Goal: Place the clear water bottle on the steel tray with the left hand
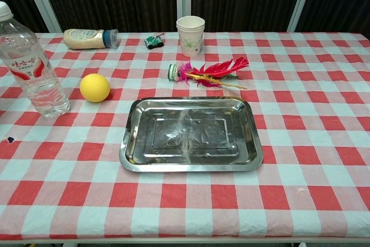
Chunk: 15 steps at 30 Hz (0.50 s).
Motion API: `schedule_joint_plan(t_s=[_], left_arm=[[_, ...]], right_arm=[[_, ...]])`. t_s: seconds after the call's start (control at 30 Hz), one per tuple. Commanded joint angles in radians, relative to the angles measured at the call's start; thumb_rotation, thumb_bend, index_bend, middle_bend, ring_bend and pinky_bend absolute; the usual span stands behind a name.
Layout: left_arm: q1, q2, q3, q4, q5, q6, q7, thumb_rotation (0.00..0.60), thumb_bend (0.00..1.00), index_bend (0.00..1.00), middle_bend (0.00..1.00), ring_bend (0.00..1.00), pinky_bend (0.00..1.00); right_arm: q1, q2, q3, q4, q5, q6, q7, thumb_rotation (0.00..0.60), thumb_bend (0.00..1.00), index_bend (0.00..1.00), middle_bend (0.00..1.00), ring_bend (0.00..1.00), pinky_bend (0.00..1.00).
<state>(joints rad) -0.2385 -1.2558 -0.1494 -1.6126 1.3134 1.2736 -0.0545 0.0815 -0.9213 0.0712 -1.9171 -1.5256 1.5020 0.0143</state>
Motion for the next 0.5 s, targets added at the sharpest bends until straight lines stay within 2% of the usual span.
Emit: schedule_joint_plan(t_s=[0.03,0.2,0.37,0.5], left_arm=[[-0.002,-0.092,-0.025,0.018,0.010,-0.006,-0.249,0.600,0.11,0.31,0.32,0.21,0.26],[-0.026,-0.176,-0.065,0.059,-0.009,-0.010,-0.360,0.600,0.10,0.30,0.32,0.21,0.26],[-0.047,-0.253,-0.115,0.090,-0.056,-0.041,-0.539,0.600,0.09,0.27,0.30,0.20,0.26],[-0.060,-0.323,-0.125,0.175,-0.059,-0.031,-0.574,0.600,0.09,0.27,0.30,0.20,0.25]], right_arm=[[0.000,0.002,0.000,-0.001,0.003,-0.006,0.001,0.600,0.04,0.15,0.14,0.00,0.04],[0.002,0.004,0.000,-0.003,0.010,-0.017,0.002,0.600,0.04,0.15,0.14,0.00,0.04],[0.004,0.004,-0.002,-0.002,0.012,-0.025,0.010,0.600,0.04,0.15,0.14,0.00,0.04],[0.005,0.006,-0.002,-0.003,0.009,-0.028,0.015,0.600,0.04,0.15,0.14,0.00,0.04]])
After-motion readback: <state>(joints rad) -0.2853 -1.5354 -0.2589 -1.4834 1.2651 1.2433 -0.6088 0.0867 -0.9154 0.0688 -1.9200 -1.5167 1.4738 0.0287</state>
